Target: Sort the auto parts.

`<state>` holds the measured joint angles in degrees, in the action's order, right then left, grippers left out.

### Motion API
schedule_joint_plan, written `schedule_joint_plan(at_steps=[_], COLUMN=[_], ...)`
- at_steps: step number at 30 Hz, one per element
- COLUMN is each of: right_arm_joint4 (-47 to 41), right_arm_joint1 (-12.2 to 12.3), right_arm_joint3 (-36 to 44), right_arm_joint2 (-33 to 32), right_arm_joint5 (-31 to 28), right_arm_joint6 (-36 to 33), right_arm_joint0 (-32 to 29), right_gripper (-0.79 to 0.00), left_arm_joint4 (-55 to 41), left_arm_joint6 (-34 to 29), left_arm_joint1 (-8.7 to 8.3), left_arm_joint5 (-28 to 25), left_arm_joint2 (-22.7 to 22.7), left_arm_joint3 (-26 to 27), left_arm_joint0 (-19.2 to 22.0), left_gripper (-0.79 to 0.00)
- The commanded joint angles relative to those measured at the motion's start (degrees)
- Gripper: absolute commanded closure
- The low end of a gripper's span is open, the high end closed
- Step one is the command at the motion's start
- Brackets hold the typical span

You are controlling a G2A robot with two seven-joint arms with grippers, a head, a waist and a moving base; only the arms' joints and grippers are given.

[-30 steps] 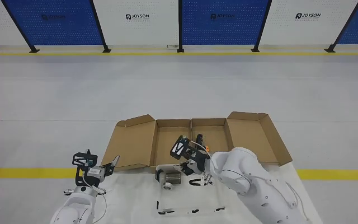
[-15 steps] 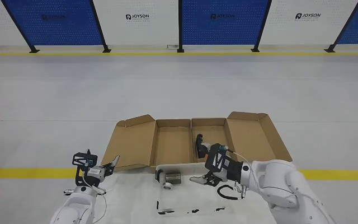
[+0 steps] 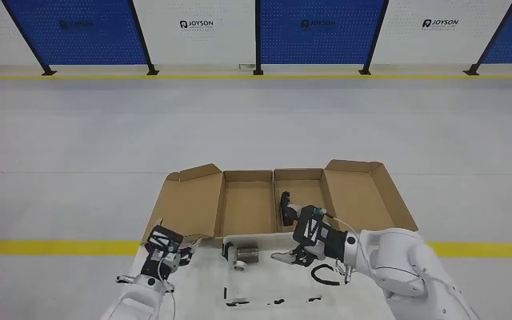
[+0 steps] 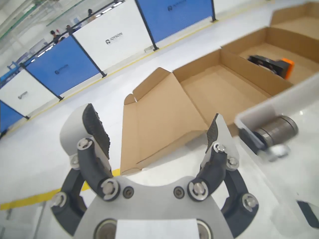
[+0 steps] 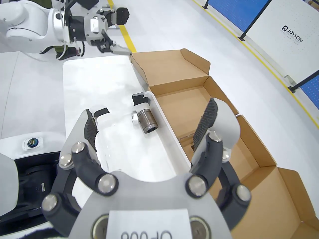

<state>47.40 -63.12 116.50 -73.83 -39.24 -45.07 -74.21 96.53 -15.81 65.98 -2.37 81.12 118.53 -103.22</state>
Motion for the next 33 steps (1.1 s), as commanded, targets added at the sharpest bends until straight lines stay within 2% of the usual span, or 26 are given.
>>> schedule_joint_plan(at_steps=[1, 3, 7, 10, 11, 12, 13, 19, 22, 24, 26, 30, 33], right_arm_joint4=[0.0, 0.0, 0.0, 0.0, 0.0, 0.0, 0.0, 0.0, 0.0, 0.0, 0.0, 0.0, 0.0], right_arm_joint1=[0.0, 0.0, 0.0, 0.0, 0.0, 0.0, 0.0, 0.0, 0.0, 0.0, 0.0, 0.0, 0.0], right_arm_joint3=[0.0, 0.0, 0.0, 0.0, 0.0, 0.0, 0.0, 0.0, 0.0, 0.0, 0.0, 0.0, 0.0], right_arm_joint2=[0.0, 0.0, 0.0, 0.0, 0.0, 0.0, 0.0, 0.0, 0.0, 0.0, 0.0, 0.0, 0.0], right_arm_joint5=[0.0, 0.0, 0.0, 0.0, 0.0, 0.0, 0.0, 0.0, 0.0, 0.0, 0.0, 0.0, 0.0], right_arm_joint6=[0.1, 0.1, 0.1, 0.1, 0.1, 0.1, 0.1, 0.1, 0.1, 0.1, 0.1, 0.1, 0.1], right_arm_joint0=[0.0, 0.0, 0.0, 0.0, 0.0, 0.0, 0.0, 0.0, 0.0, 0.0, 0.0, 0.0, 0.0], right_gripper=[-0.785, -0.785, -0.785, -0.785, -0.785, -0.785, -0.785, -0.785, -0.785, -0.785, -0.785, -0.785, -0.785], left_arm_joint4=[3.9, 10.3, 19.4, 20.3, 17.2, 13.9, 13.6, 13.6, 8.4, 3.1, -0.8, -2.7, -0.6], left_arm_joint6=[-9.2, -14.0, -16.3, -22.7, -25.7, -29.8, -31.0, -31.0, -31.4, -33.2, -37.7, -44.8, -45.7], left_arm_joint1=[-0.05, -0.23, -0.46, -0.42, -0.08, 0.46, 0.62, 0.62, 0.73, 0.68, 0.65, 0.61, 0.6], left_arm_joint5=[-5.1, -9.9, -17.1, -27.6, -28.0, -24.7, -23.5, -23.5, -22.9, -27.7, -31.2, -40.3, -40.4], left_arm_joint2=[-3.2, -6.0, -10.8, -13.7, -14.0, -13.5, -13.5, -13.5, -11.9, -11.4, -10.7, -14.5, -17.6], left_arm_joint3=[4.2, 7.6, 10.0, 9.4, 8.8, 8.9, 9.0, 9.0, 7.8, 7.1, 7.4, 7.6, 6.8], left_arm_joint0=[0.6, 1.5, 2.6, 5.7, 6.8, 8.5, 9.1, 9.1, 8.4, 9.0, 10.3, 13.7, 16.1], left_gripper=[-0.785, -0.785, -0.785, -0.785, -0.785, -0.785, -0.785, -0.785, -0.785, -0.785, -0.785, -0.785, -0.785])
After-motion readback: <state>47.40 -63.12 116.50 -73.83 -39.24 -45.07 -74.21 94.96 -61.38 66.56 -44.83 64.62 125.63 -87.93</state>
